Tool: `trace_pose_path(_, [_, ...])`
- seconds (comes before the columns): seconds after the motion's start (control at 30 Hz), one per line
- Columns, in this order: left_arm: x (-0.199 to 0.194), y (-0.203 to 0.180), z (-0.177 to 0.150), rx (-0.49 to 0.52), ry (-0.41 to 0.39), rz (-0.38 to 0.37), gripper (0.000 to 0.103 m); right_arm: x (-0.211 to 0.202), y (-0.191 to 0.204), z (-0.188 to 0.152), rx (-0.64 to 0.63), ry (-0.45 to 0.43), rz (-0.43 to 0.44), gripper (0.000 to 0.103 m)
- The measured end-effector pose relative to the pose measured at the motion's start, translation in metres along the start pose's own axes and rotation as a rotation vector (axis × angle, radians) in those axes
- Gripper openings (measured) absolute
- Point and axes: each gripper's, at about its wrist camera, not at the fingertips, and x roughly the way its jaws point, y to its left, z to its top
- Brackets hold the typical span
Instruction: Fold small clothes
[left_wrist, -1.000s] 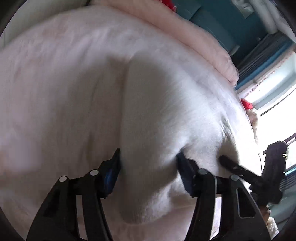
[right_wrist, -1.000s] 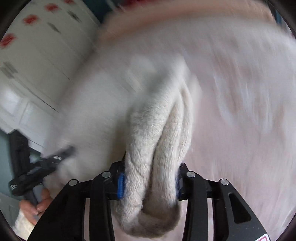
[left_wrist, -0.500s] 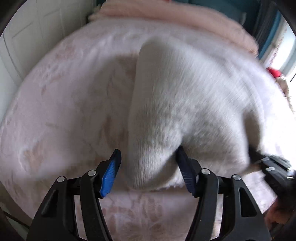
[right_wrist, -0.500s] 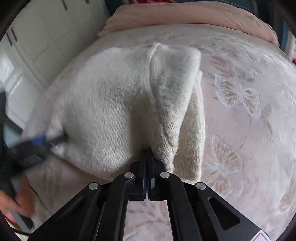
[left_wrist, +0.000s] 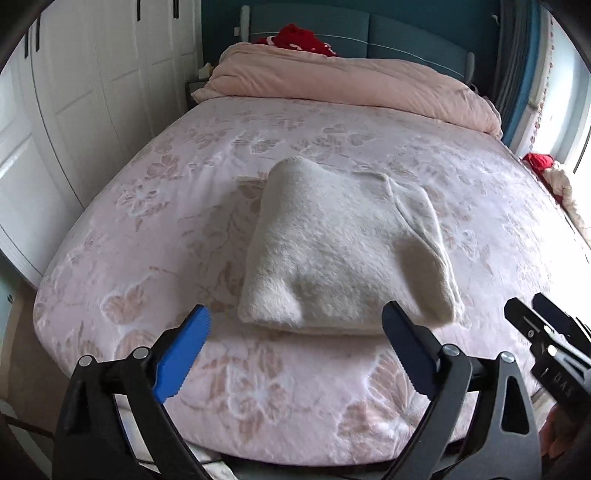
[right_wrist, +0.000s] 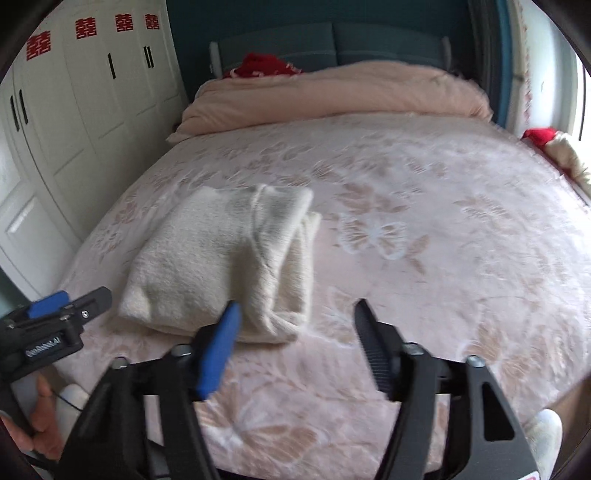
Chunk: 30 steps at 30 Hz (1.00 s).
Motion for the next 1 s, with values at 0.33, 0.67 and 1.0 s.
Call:
trace_pose_path(0.33, [-0.007,-0.025,-0.034,0.047,-0.033,0.063,0.092,-0.006,0.001,-0.035,-0.042,-0.009,-0.033,0.084])
trace_pose_path(0.67, [-0.013,-0.032,-0.050,0.060,-0.045,0.098,0.092,-0.007,-0.001,-0.046,0.005,0.003,-0.040,0.086])
trace_pose_path(1.0, [-0.014,-0.029,-0.062,0.040,-0.082,0.103,0.092,-0.007,0.006,-0.059,0.003,-0.010,-0.062,0.086])
